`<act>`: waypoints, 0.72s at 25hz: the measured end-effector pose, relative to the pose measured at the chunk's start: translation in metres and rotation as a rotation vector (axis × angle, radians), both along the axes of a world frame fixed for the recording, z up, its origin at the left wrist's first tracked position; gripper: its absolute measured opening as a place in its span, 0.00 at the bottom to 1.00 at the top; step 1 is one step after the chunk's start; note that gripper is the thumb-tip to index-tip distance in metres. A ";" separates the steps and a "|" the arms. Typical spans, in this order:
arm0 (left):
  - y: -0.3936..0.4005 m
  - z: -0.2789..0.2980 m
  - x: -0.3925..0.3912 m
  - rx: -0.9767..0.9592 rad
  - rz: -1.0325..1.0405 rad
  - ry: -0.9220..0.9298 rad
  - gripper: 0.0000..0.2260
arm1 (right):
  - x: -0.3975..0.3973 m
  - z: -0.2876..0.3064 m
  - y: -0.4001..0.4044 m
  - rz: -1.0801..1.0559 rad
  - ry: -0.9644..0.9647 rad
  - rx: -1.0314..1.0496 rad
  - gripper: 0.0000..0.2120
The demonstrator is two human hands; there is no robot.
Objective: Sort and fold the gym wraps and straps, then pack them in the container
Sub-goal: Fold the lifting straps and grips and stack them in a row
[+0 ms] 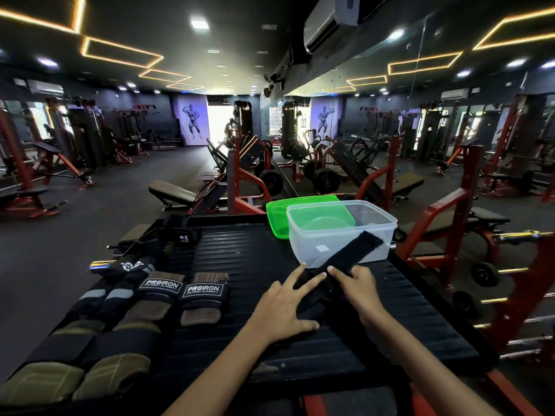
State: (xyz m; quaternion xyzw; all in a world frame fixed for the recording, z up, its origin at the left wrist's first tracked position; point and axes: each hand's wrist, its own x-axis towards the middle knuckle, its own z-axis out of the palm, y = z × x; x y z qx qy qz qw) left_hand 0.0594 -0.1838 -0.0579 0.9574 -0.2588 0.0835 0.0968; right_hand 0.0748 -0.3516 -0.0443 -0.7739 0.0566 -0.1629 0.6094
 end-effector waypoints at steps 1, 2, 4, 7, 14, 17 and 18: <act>0.001 0.001 0.001 0.021 -0.017 0.010 0.39 | 0.001 0.001 -0.001 0.004 0.001 -0.032 0.15; 0.001 0.002 0.002 0.026 -0.028 0.020 0.39 | 0.002 0.003 -0.003 0.019 0.008 -0.040 0.15; 0.002 0.003 0.002 0.014 -0.043 0.022 0.37 | 0.006 0.005 -0.005 0.040 0.033 -0.024 0.11; 0.004 0.003 0.001 0.008 -0.071 0.003 0.36 | 0.009 0.006 -0.008 0.053 0.047 -0.018 0.08; 0.003 0.004 0.006 -0.006 -0.119 -0.017 0.35 | 0.008 0.007 -0.013 0.134 0.225 0.224 0.06; 0.005 0.001 0.006 -0.015 -0.119 -0.040 0.32 | 0.008 0.015 -0.011 0.079 0.165 0.146 0.11; 0.004 0.001 0.005 -0.028 -0.107 -0.042 0.31 | 0.007 0.018 -0.009 0.037 0.100 0.042 0.14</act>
